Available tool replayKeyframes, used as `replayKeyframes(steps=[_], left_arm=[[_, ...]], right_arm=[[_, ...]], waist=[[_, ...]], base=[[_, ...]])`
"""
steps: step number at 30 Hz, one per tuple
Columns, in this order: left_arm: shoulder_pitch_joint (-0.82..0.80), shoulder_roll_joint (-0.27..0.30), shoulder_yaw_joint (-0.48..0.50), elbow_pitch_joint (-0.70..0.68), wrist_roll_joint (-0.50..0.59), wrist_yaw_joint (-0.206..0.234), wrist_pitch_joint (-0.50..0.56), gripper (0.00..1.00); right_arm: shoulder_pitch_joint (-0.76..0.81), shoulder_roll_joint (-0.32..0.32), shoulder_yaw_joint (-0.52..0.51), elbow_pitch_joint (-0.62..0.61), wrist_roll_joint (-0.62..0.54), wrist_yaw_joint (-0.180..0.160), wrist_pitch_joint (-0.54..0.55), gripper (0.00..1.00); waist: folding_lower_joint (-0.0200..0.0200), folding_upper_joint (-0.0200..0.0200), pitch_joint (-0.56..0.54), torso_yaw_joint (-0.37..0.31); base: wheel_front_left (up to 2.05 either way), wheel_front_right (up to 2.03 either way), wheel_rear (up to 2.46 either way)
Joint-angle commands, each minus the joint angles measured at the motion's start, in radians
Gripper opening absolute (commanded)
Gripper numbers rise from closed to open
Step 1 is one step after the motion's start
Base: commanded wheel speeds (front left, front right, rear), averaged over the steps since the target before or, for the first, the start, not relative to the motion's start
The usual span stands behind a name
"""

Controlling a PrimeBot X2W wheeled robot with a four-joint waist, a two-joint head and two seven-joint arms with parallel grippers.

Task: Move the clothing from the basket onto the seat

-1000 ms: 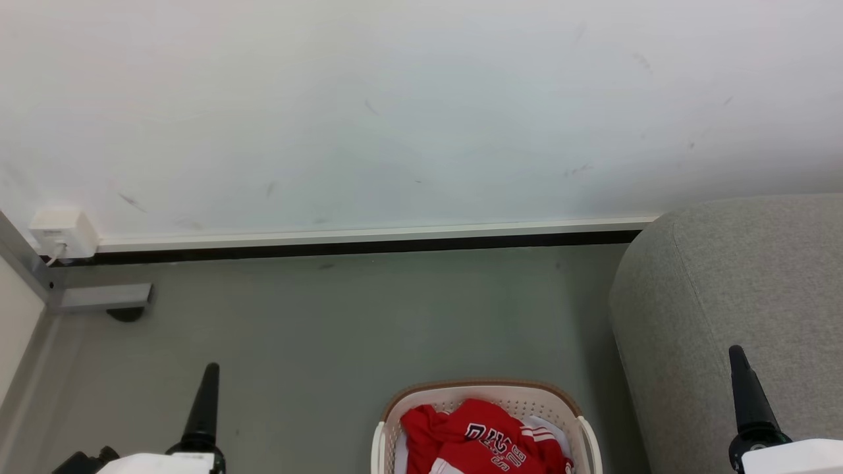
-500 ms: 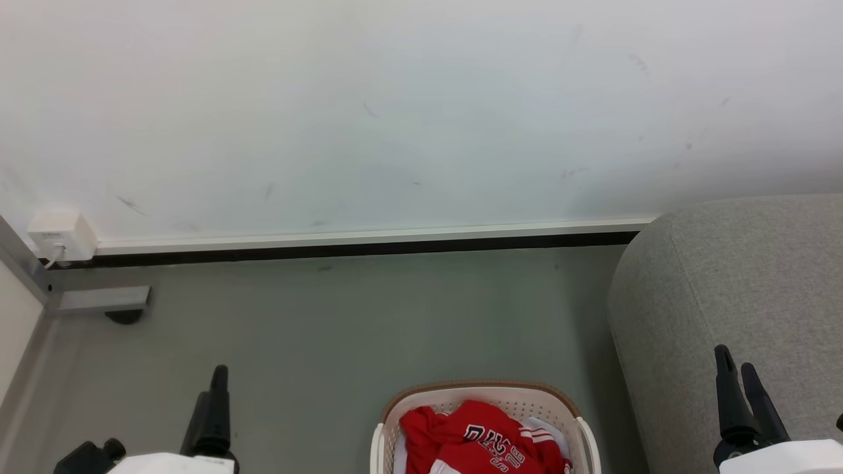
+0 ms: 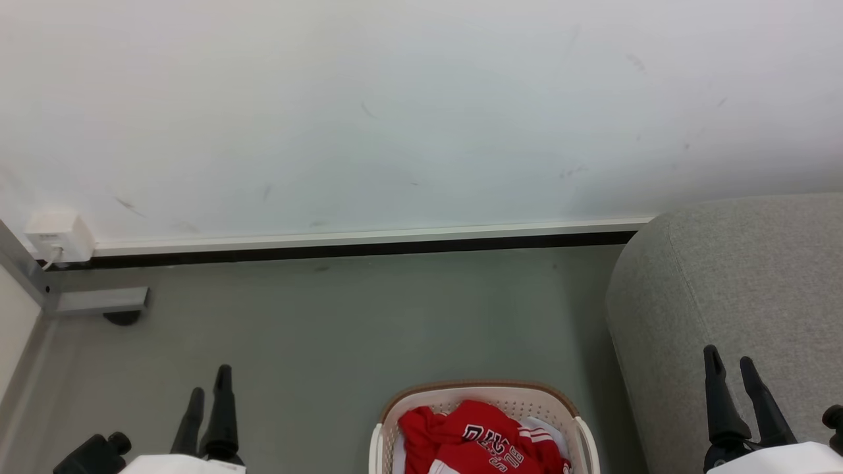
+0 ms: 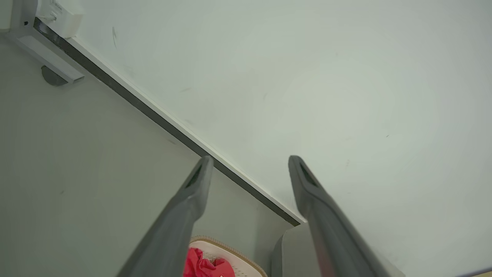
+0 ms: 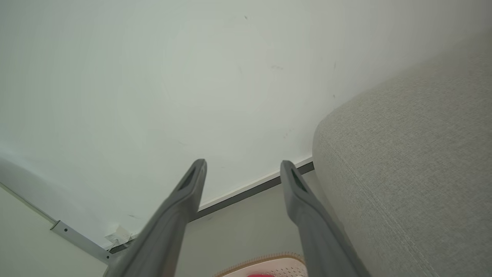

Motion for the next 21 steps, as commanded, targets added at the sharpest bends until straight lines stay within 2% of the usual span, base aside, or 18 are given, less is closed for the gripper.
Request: replayKeyframes(steps=[1,21], left_arm=[[0.000,0.009,0.001,-0.014,0.045,0.001,-0.012,1.00],[0.014,0.011,-0.010,-0.030,0.278,0.017,-0.065,1.00]], right_arm=[[-0.001,-0.012,0.003,-0.018,-0.041,-0.001,-0.011,1.00],[0.013,-0.026,0.027,-0.030,-0.253,-0.001,-0.064,1.00]], waist=[[0.0000,0.0000,0.001,0.000],[0.0000,0.0000,0.005,-0.005]], base=[[0.00,0.00,0.00],[0.00,0.00,0.00]])
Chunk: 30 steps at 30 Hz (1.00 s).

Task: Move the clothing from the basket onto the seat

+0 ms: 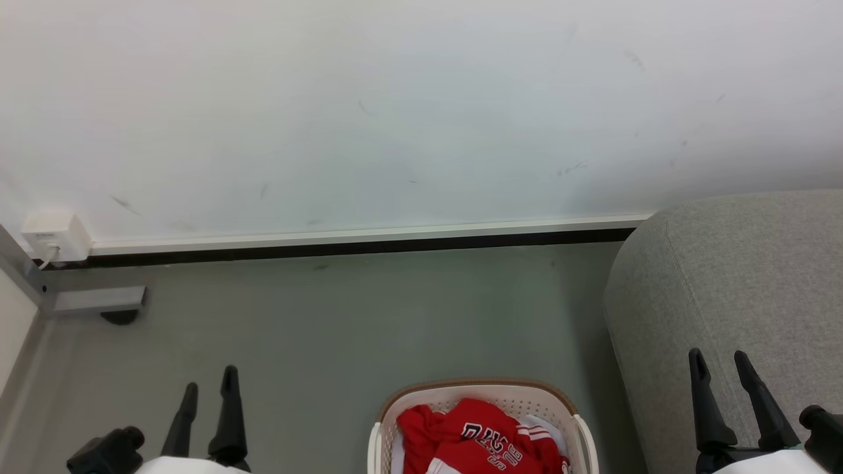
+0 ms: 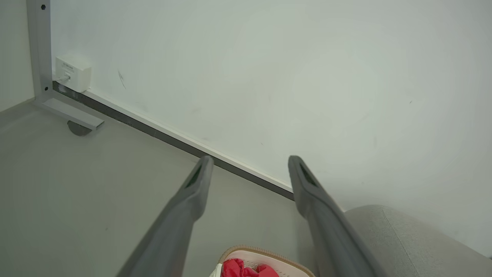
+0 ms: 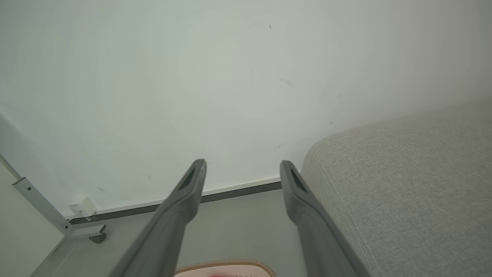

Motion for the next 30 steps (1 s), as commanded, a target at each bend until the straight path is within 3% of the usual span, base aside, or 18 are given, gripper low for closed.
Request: replayKeyframes(steps=[1,30], left_arm=[[0.001,0.009,0.000,-0.012,0.030,0.002,-0.011,1.00],[0.026,0.012,0.001,-0.023,0.297,0.018,-0.075,1.00]], right_arm=[[0.002,-0.013,0.002,-0.012,-0.025,-0.001,-0.010,1.00],[0.022,-0.021,0.011,-0.020,-0.257,-0.002,-0.075,1.00]], waist=[[0.0000,0.0000,0.000,0.000],[0.0000,0.0000,-0.004,-0.006]], base=[[0.00,0.00,0.00],[0.00,0.00,0.00]])
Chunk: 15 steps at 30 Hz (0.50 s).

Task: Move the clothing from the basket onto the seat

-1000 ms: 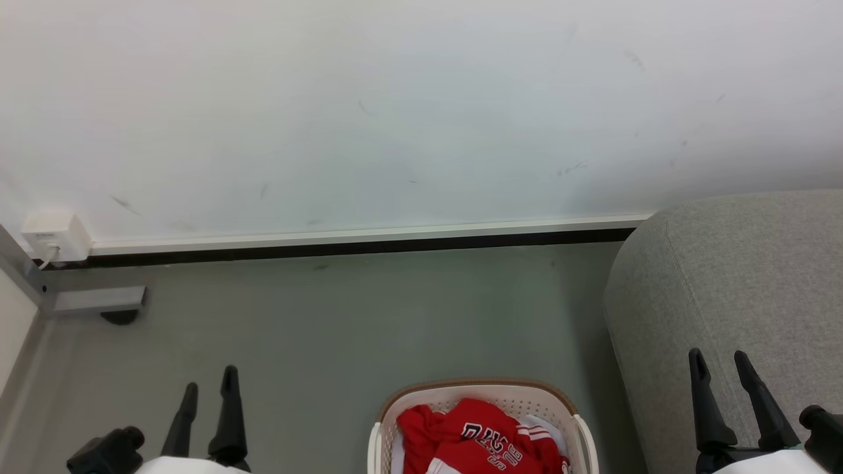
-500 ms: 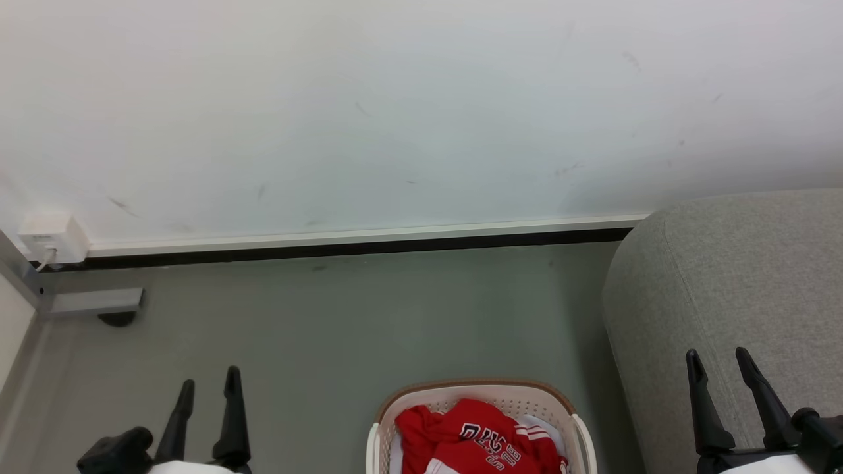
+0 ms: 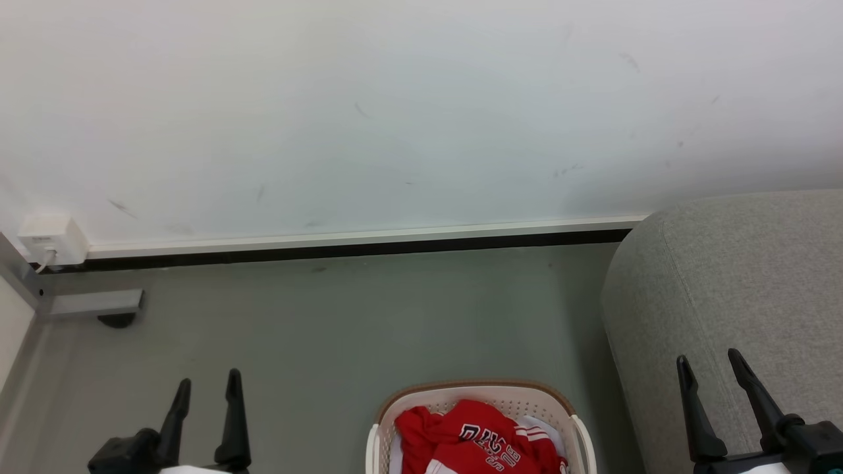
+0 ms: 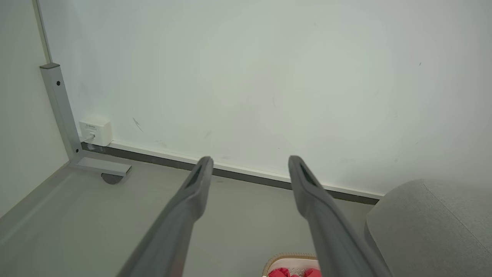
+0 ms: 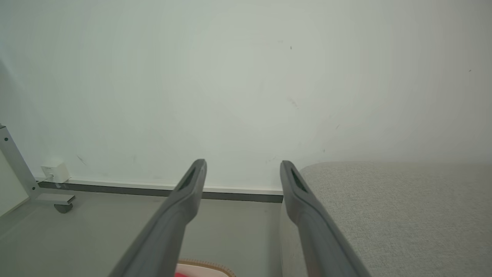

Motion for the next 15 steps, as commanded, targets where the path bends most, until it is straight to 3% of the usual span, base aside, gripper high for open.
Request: replayKeyframes(steps=[1,15], left_arm=[[0.006,0.009,0.003,-0.003,0.025,0.001,-0.008,1.00],[0.014,0.010,0.005,-0.009,0.123,0.000,-0.034,1.00]], right_arm=[[0.008,-0.006,0.002,-0.009,-0.022,-0.002,-0.008,1.00],[0.017,-0.003,0.000,-0.002,-0.103,-0.002,-0.035,1.00]], waist=[[0.0000,0.0000,0.000,0.000],[0.0000,0.0000,-0.005,0.000]], base=[[0.00,0.00,0.00],[0.00,0.00,0.00]])
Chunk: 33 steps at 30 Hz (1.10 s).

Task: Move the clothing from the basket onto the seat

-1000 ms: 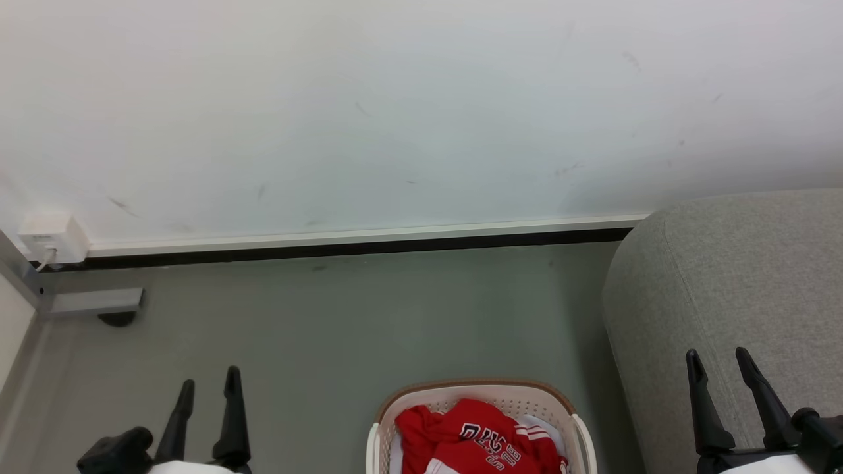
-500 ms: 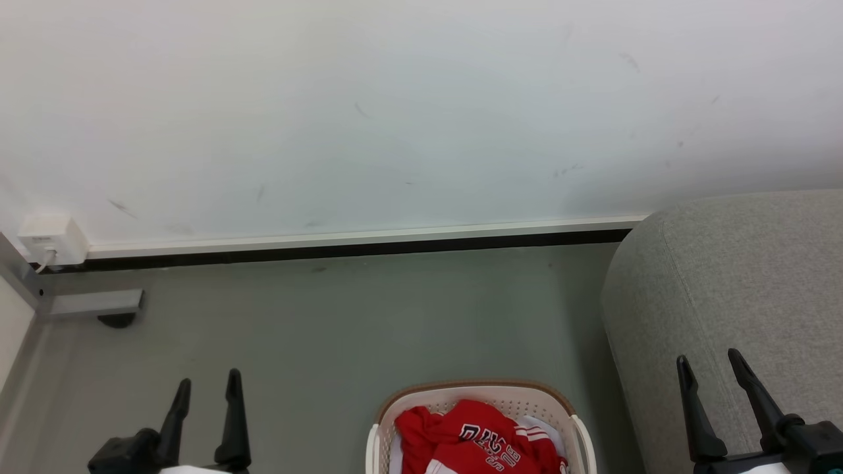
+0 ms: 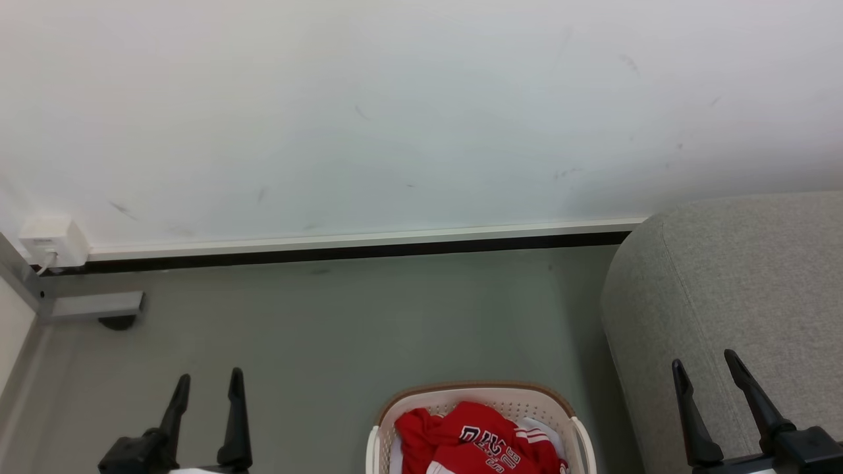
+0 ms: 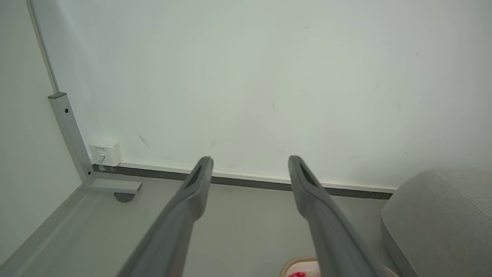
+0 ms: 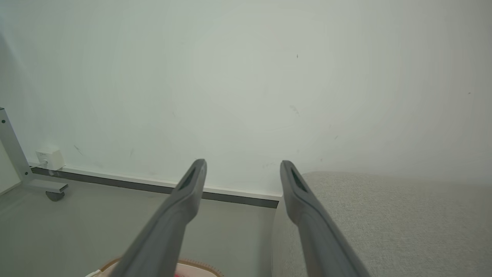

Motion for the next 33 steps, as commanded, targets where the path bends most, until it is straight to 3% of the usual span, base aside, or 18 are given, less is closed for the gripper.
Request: replayKeyframes(steps=[1,11,19,33], left_arm=[[0.012,0.009,0.003,-0.004,0.021,-0.003,-0.009,1.00],[0.016,0.008,0.012,-0.001,0.056,-0.010,-0.017,1.00],[0.002,0.008,-0.001,0.003,0.044,-0.017,-0.016,1.00],[-0.188,0.009,-0.093,0.044,0.098,-0.061,-0.016,1.00]], right_arm=[[0.011,-0.001,-0.003,-0.002,-0.022,-0.002,-0.010,1.00],[0.008,-0.002,0.004,-0.001,-0.037,-0.002,-0.018,1.00],[-0.016,0.005,0.011,-0.007,-0.024,-0.002,-0.018,1.00],[-0.138,0.045,-0.003,-0.063,-0.017,-0.002,-0.017,1.00]], waist=[[0.0000,0.0000,-0.001,0.000],[0.0000,0.0000,-0.002,-0.010],[0.0000,0.0000,0.039,-0.067],[0.0000,0.0000,0.319,-0.213]], base=[[0.00,0.00,0.00],[0.00,0.00,0.00],[0.00,0.00,0.00],[0.00,0.00,0.00]])
